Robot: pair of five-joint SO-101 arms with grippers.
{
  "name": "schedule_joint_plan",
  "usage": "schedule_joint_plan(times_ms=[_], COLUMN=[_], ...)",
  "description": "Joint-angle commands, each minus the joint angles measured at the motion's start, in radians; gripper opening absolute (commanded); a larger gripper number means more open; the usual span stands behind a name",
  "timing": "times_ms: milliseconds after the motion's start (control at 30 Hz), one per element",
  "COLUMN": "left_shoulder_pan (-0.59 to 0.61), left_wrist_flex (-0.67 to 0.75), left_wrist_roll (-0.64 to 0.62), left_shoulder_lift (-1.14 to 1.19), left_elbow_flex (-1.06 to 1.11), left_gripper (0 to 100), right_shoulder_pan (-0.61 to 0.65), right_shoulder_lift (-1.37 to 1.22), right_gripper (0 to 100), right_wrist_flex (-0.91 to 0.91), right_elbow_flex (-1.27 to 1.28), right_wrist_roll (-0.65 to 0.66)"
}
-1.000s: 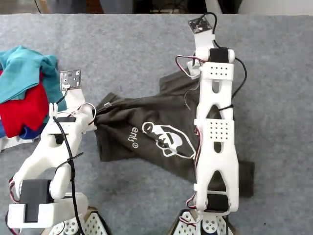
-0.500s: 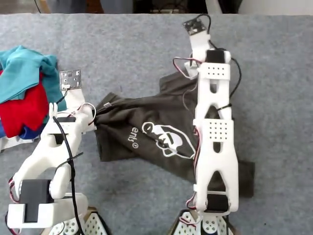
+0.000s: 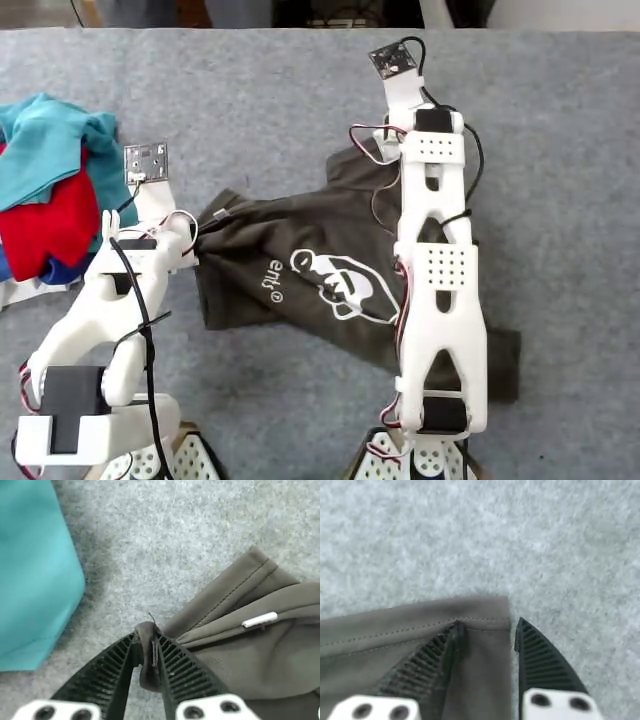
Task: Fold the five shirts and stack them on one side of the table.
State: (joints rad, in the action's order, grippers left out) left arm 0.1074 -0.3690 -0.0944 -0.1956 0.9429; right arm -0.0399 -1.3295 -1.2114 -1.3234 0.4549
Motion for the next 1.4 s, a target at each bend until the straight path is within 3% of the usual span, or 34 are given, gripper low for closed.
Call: schedule_joint_plan(times_ms=[0,100,233,500,667,833,1067,1367], left_shoulder_pan=[-0.005,-0.004,-0.004,-0.004,-0.005,0.004,-0.024,-0.030], left_wrist_flex=[0.009,0.009,0.009,0.009,0.009,-0.003,-0.362,-0.499], left_wrist_roll=[-0.005,-0.005,-0.005,-0.005,0.000,0.003,0.003,0.000], left_shoulder_lift=[-0.003,-0.003,-0.003,-0.003,-0.003,-0.021,-0.199,-0.402], left_elbow_flex=[-0.035,-0.035,-0.035,-0.033,-0.041,-0.114,-0.509,-0.897], left_gripper=[3,3,3,3,3,3,3,3], right_shoulder_pan=[0.011,0.011,0.011,0.011,-0.006,-0.029,-0.083,-0.107], right_shoulder_lift=[0.039,0.038,0.036,0.015,0.053,0.114,0.403,0.961], right_gripper=[20.4,18.4,5.6,1.1,1.2,1.2,1.2,1.2], right_wrist_flex=[0.020,0.020,0.028,0.031,-0.008,-0.169,-0.361,-0.368], right_elbow_flex=[0.008,0.013,0.013,0.015,-0.082,-0.294,-0.341,-0.348], right_wrist_roll=[0.012,0.012,0.017,0.071,-0.012,-0.138,-0.287,-0.413])
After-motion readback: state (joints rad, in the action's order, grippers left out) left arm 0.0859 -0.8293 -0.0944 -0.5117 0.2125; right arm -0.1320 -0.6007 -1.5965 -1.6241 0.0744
